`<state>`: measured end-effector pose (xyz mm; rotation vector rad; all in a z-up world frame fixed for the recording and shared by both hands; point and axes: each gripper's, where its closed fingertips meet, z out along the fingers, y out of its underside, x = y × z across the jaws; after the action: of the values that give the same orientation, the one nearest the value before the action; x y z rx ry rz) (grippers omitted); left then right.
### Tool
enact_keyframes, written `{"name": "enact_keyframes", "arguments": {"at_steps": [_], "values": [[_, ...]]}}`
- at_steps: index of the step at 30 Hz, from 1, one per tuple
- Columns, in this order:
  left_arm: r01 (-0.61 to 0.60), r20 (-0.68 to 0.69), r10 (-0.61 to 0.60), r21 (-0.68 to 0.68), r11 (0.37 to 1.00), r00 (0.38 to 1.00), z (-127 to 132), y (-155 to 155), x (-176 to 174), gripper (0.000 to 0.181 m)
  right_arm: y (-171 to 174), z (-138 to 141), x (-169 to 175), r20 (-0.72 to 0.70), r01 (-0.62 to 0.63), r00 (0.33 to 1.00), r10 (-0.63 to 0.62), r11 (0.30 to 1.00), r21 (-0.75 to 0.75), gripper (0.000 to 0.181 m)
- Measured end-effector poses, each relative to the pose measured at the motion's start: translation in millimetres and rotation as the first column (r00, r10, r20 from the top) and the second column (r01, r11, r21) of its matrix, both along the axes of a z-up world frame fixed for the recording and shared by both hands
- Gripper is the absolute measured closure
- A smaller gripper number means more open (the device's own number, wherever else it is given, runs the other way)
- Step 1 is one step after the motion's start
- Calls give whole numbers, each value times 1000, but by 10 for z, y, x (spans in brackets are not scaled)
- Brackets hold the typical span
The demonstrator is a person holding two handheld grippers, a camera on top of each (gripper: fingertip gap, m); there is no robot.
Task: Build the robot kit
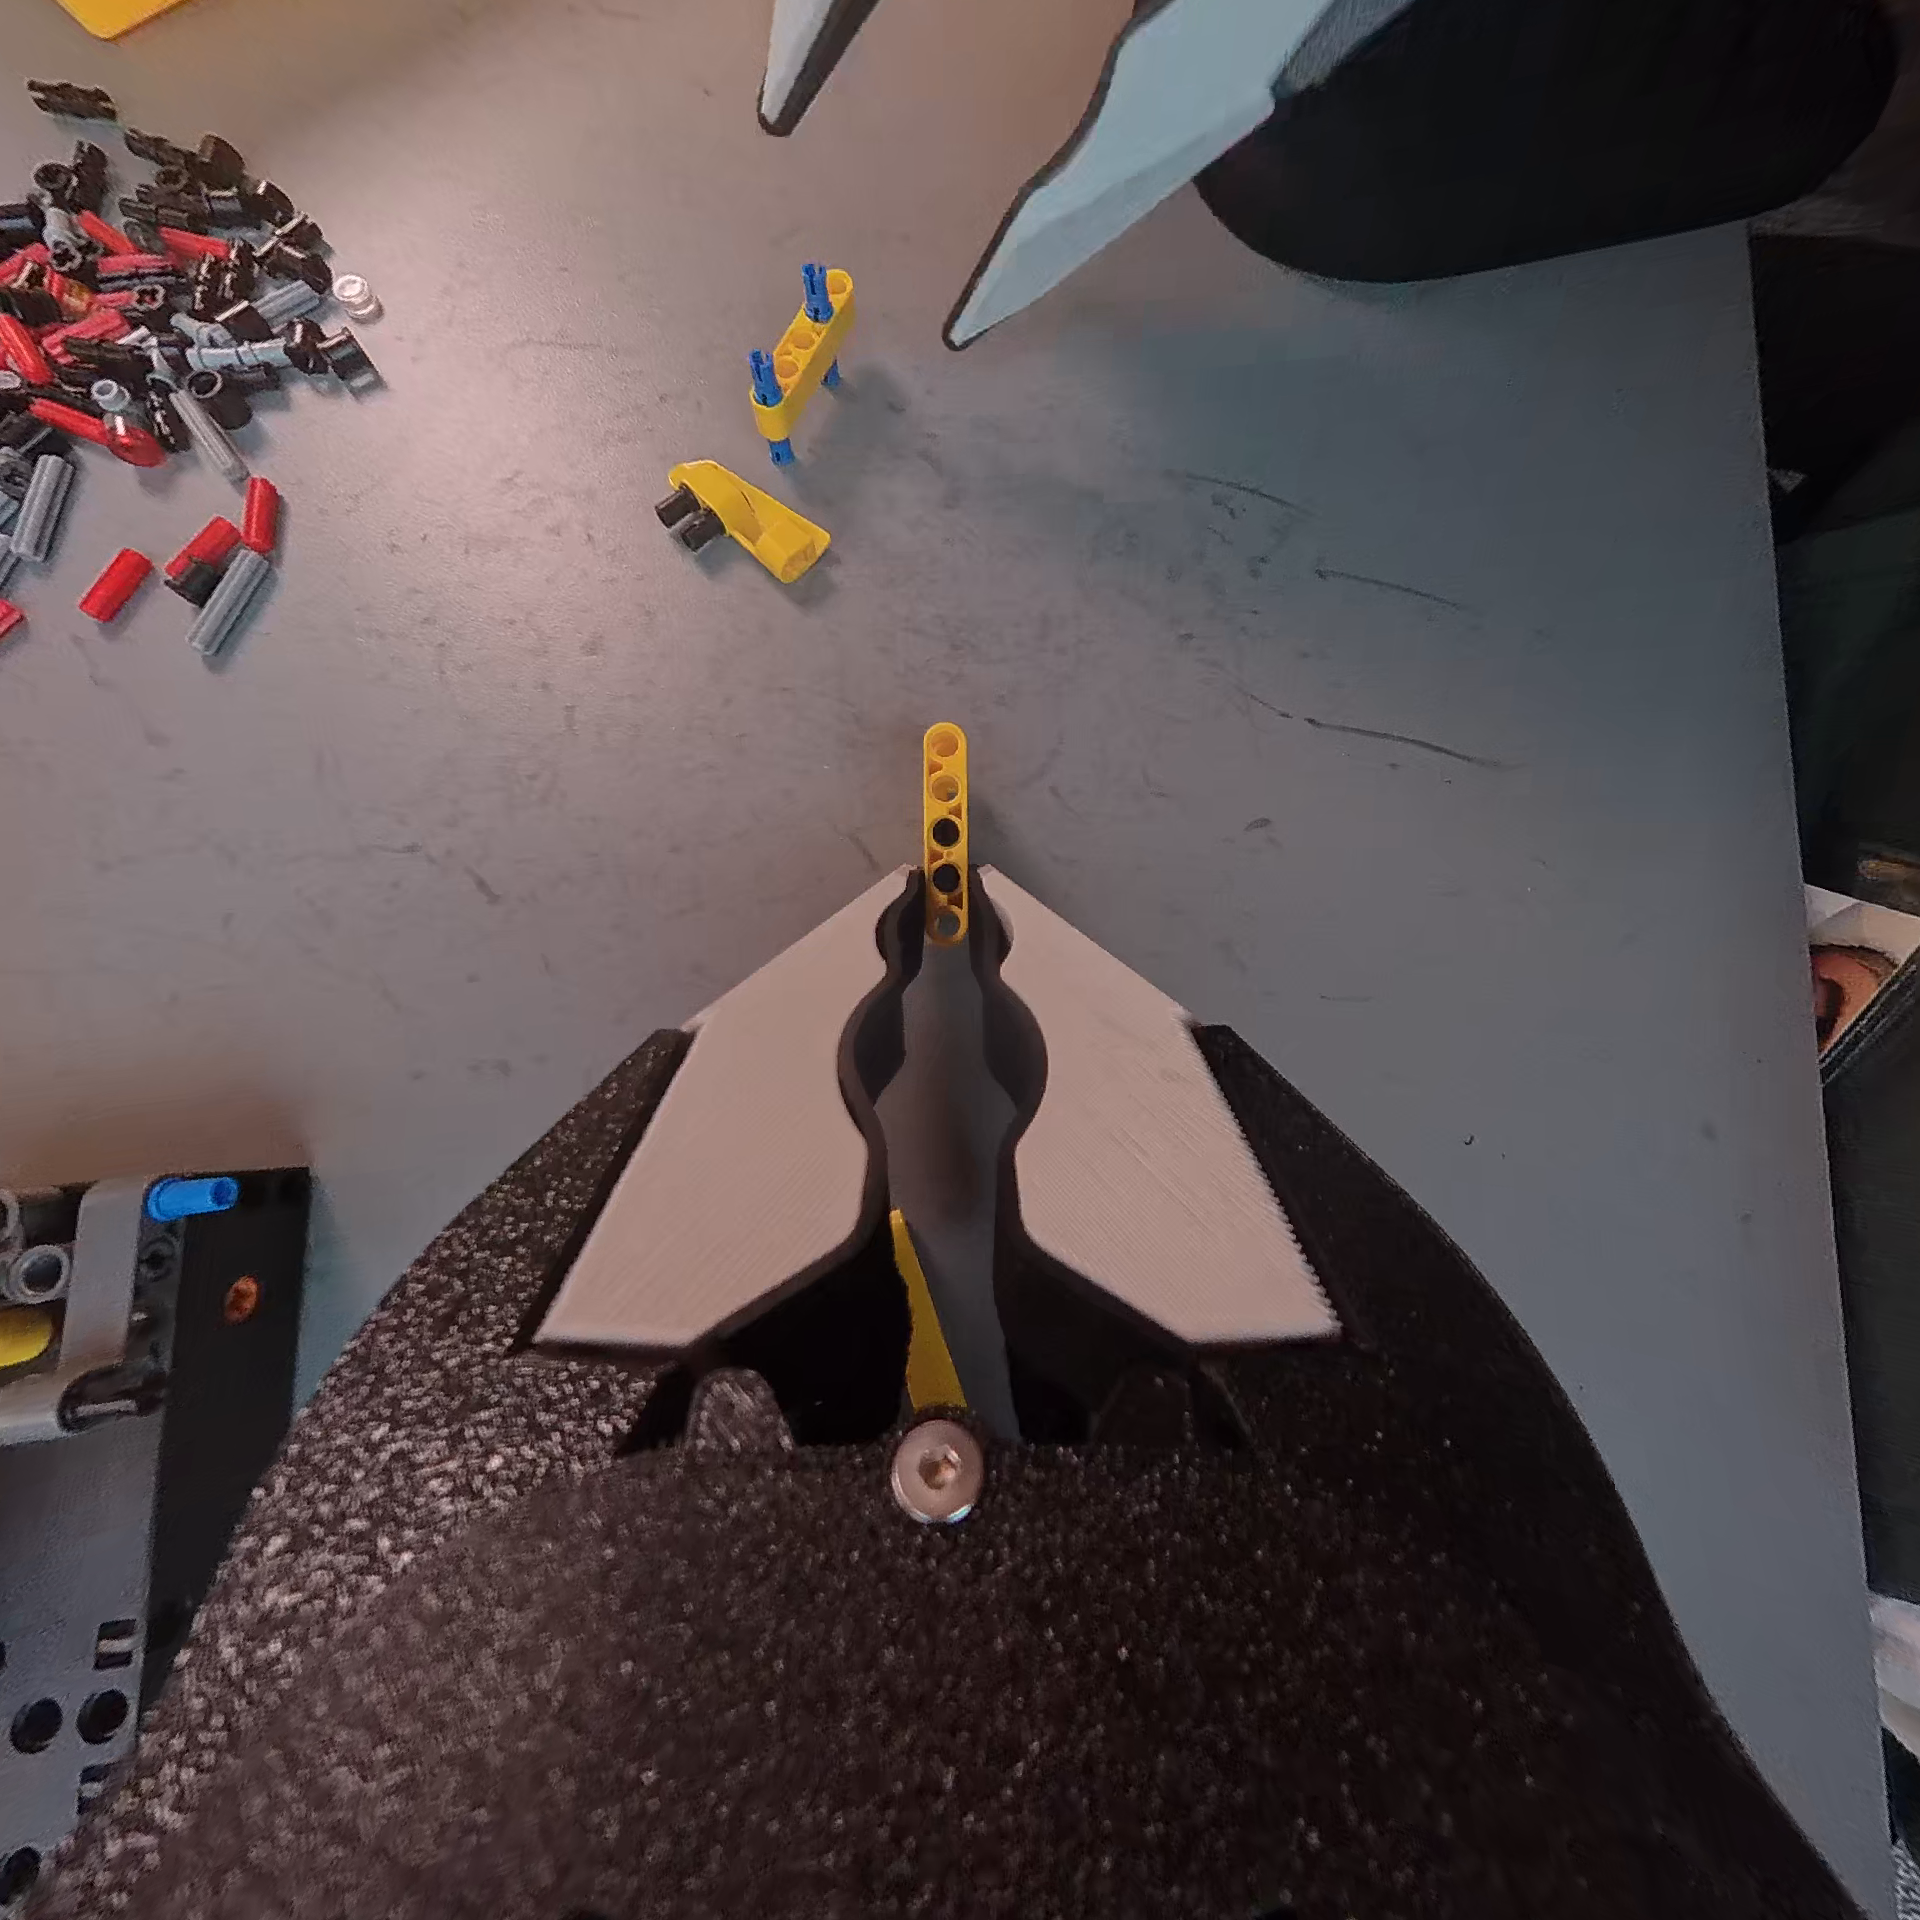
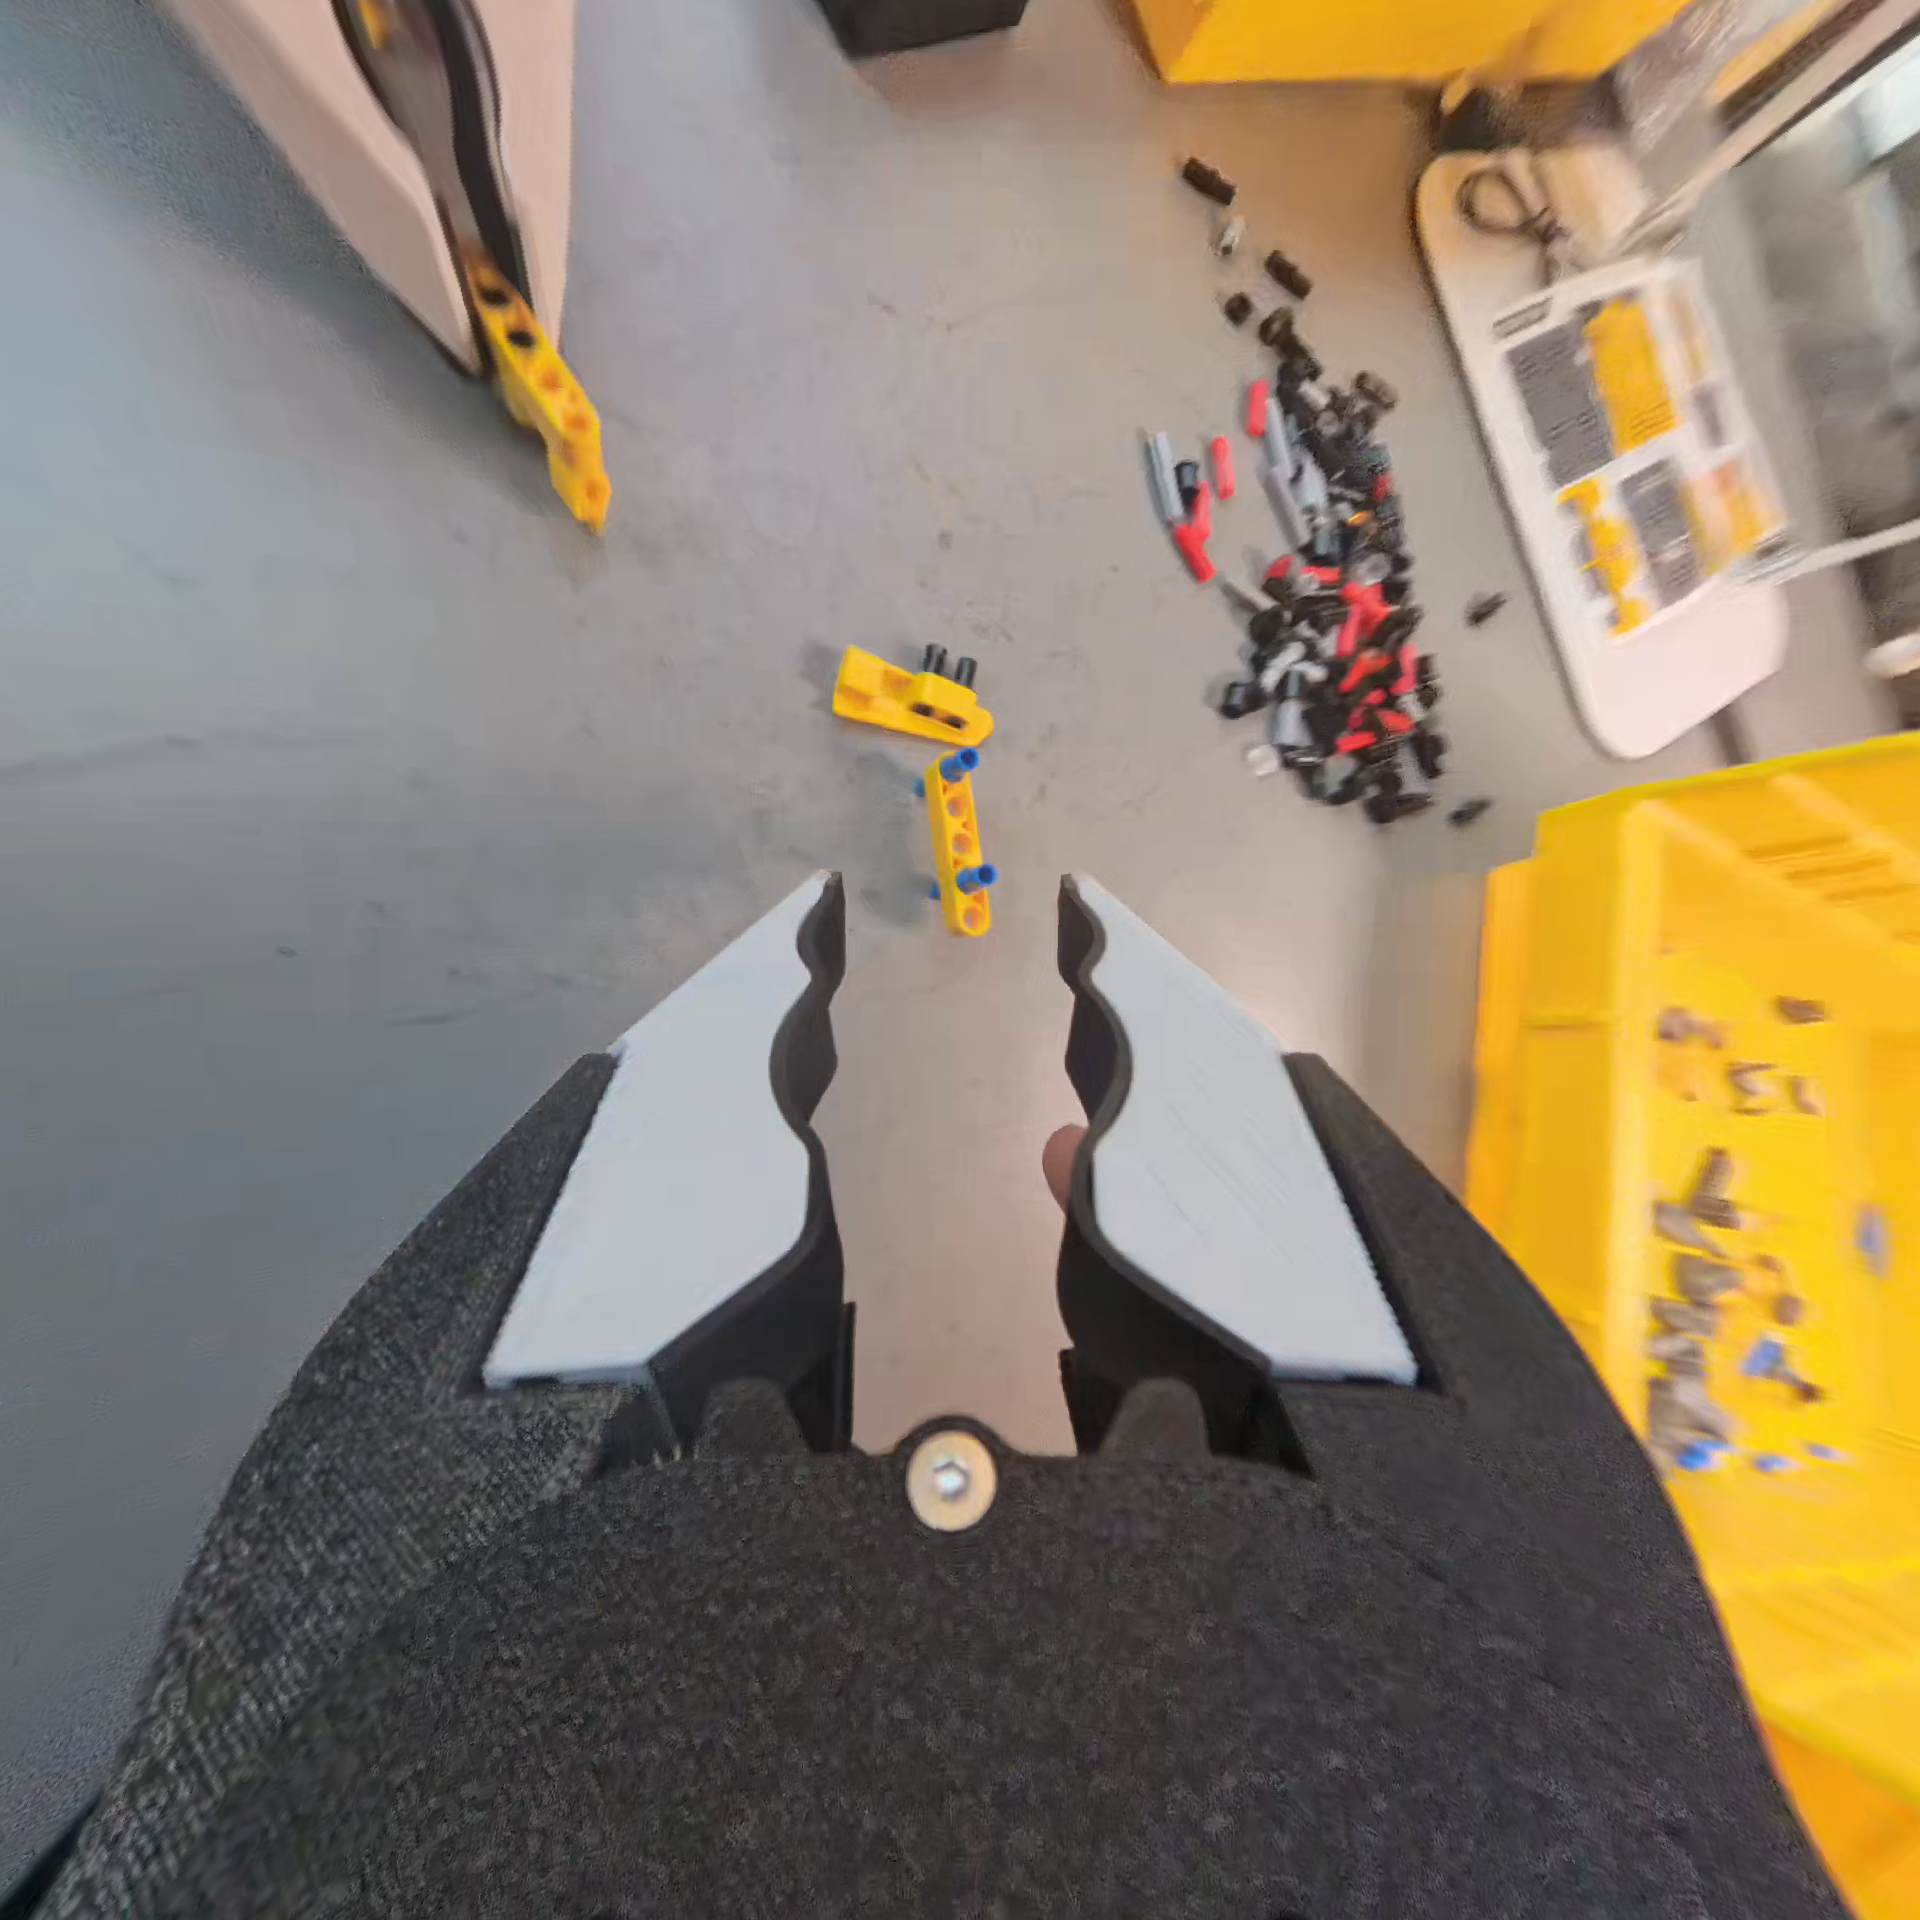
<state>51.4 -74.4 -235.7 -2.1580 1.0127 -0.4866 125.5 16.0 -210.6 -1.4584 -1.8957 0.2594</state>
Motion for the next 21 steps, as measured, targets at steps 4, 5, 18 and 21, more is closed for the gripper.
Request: {"name": "enact_keyframes", "arguments": {"at_steps": [4, 5, 18, 21], "values": [[9, 4, -9, 17, 1000, 1000, 0, 14, 22, 175, 21, 47, -70, 92, 4, 995, 23, 960, -278, 144], [10, 3, -11, 23, 1000, 1000, 0, 16, 23, 175, 49, 14, -71, 133, -2, 990, 42, 956, -292, 146], [41, -19, -40, 73, 996, 999, -4, 26, 31, 175, 71, -288, -142, 269, -64, 952, 148, 953, -297, 160], [42, -18, -40, 71, 997, 999, -4, 25, 32, 175, 79, -297, -140, 264, -63, 953, 148, 950, -307, 163]]}}
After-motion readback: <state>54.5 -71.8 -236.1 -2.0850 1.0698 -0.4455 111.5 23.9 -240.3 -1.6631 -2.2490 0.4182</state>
